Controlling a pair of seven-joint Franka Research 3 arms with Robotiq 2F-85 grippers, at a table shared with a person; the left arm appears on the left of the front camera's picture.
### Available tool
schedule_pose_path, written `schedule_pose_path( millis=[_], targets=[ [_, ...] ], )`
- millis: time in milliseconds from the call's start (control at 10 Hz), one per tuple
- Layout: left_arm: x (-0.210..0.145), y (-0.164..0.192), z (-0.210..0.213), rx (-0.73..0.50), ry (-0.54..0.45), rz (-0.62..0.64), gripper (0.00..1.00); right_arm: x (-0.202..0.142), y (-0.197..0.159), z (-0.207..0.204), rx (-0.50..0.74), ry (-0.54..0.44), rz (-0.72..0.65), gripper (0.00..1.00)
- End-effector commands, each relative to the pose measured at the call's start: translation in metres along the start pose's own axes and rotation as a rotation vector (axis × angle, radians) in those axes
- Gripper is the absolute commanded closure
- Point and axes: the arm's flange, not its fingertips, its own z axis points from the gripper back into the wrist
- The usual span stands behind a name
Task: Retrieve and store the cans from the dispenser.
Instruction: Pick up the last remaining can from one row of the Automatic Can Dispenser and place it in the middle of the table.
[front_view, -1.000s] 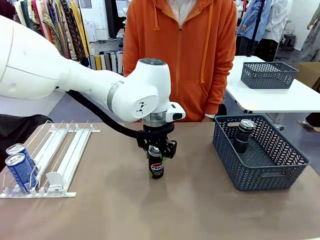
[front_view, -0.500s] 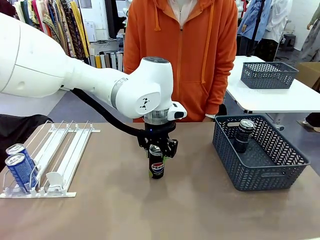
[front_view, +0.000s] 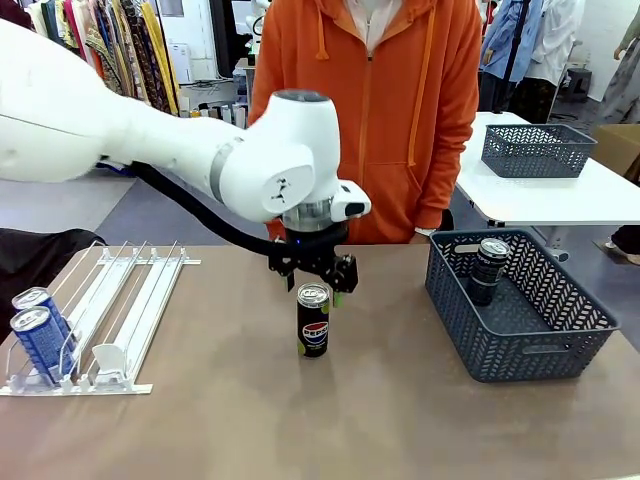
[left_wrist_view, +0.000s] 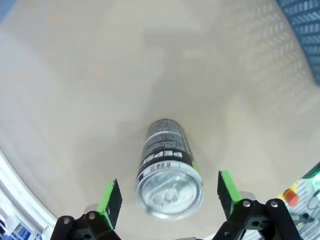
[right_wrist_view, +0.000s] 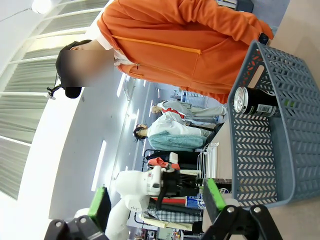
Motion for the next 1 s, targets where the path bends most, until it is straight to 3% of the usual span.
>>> schedule_pose_path(
  millis=[0, 200, 300, 600, 900],
  targets=[
    [-0.037, 0.015, 0.045, -0.019, -0.124, 0.036, 0.00, -0.001, 0.005, 0.002, 0.001, 0.007, -0.013, 0.00],
    [-0.075, 0.042, 0.105, -0.032, -0.206, 0.025, 0.00, -0.001, 0.005, 0.002, 0.001, 0.007, -0.013, 0.00],
    [-0.095, 0.076, 0.130, -0.082, -0.214, 0.056, 0.00, -0.001, 0.005, 0.002, 0.001, 0.007, -0.013, 0.00],
    [-0.186, 0.227, 0.187, -0.345, -0.338, 0.264, 0.00, -0.001, 0.005, 0.002, 0.001, 0.007, -0.013, 0.00],
    [-0.295, 0.388, 0.155, -0.765, -0.424, 0.526, 0.00, -0.001, 0.005, 0.002, 0.001, 0.007, -0.013, 0.00]
  ],
)
